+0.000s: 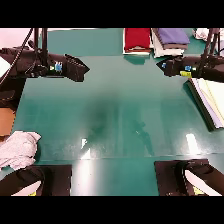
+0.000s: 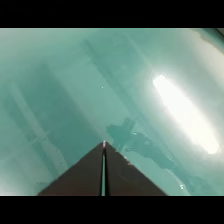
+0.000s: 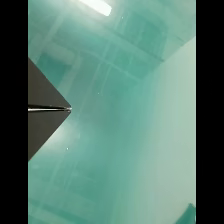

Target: Fold the shirts.

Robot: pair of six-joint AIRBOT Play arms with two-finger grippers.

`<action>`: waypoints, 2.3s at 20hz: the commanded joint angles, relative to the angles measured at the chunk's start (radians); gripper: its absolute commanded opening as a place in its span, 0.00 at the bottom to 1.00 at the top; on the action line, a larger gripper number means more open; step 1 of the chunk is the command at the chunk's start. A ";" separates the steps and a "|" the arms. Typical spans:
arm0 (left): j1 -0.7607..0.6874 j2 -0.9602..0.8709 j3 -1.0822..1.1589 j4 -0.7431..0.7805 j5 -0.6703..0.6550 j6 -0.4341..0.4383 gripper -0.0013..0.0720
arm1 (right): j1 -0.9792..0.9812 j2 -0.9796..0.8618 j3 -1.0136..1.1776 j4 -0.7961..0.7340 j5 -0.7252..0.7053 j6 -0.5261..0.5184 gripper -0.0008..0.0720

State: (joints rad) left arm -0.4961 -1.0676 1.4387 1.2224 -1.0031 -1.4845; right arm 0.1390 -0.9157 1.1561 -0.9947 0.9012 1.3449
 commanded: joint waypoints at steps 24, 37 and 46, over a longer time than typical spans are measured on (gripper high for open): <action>0.510 0.394 -0.409 0.562 -0.476 -0.086 0.09 | 0.001 0.001 0.000 0.000 0.027 0.000 0.03; 0.693 0.434 -0.987 0.628 -0.283 -0.113 1.00 | 0.001 0.000 0.000 0.000 0.022 0.000 0.03; 0.693 0.435 -0.891 0.623 -0.287 -0.106 0.05 | 0.001 0.001 0.000 0.001 0.018 0.000 0.03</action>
State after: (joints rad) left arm 0.1967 -0.6338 0.4885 1.8469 -1.2850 -1.5948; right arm 0.1398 -0.9150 1.1561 -0.9951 0.9230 1.3449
